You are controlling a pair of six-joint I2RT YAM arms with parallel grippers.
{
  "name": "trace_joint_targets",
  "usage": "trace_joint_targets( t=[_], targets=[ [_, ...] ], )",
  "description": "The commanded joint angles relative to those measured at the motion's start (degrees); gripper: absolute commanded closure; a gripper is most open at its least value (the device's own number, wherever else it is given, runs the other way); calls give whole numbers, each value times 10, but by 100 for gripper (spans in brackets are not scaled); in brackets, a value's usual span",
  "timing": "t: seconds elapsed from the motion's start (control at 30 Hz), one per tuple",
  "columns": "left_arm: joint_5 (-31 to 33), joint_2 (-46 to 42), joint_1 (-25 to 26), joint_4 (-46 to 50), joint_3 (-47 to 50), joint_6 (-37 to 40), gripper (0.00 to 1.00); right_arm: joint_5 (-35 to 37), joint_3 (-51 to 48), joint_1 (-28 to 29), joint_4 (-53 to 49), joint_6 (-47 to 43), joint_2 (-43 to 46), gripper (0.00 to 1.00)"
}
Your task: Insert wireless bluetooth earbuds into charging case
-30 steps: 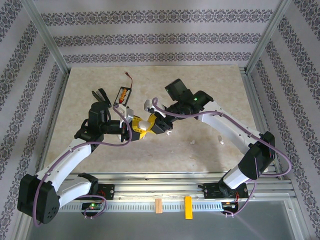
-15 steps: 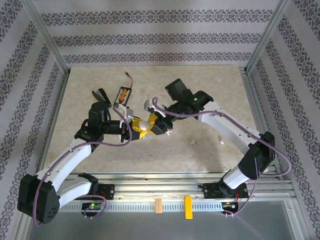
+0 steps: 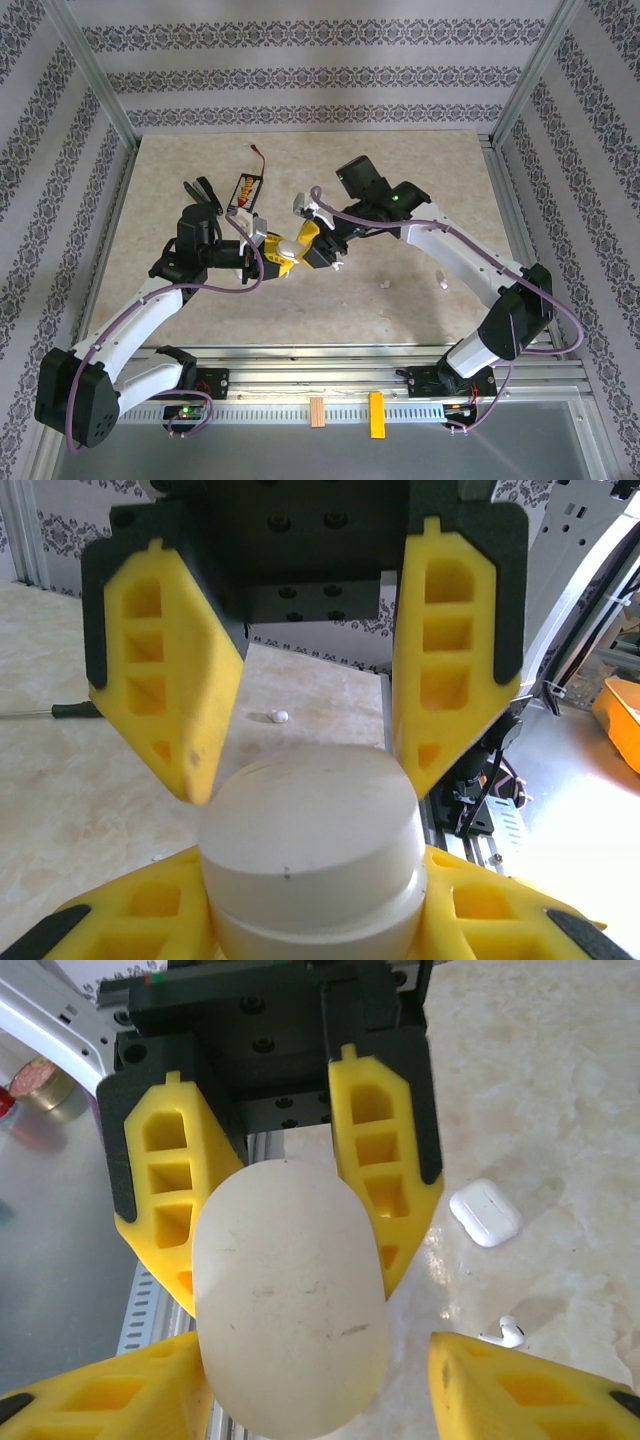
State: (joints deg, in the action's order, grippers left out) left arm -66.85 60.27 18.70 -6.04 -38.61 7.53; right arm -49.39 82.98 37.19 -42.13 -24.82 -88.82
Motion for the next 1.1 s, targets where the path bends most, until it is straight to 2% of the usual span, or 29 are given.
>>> trace_joint_targets(
  t=[0.0,0.37,0.57,0.7,0.87,1.07],
  targets=[
    [-40,-9,8,-1,4,22,83,2,-8,-16,36,10,17,41],
    [-46,-12,8,-5,5,19,83,65,-15,-24,71,46,21,34],
    [-48,-16,7,-9,8,20,83,102,-14,-38,100,112,23,33],
    [-42,-19,7,-13,10,20,83,81,-22,-41,93,99,37,26],
    [-34,-22,8,-28,18,16,83,4,-56,-38,112,89,72,12],
    [-4,-25,7,-34,16,9,83,-19,-141,-45,184,140,159,2]
  ],
)
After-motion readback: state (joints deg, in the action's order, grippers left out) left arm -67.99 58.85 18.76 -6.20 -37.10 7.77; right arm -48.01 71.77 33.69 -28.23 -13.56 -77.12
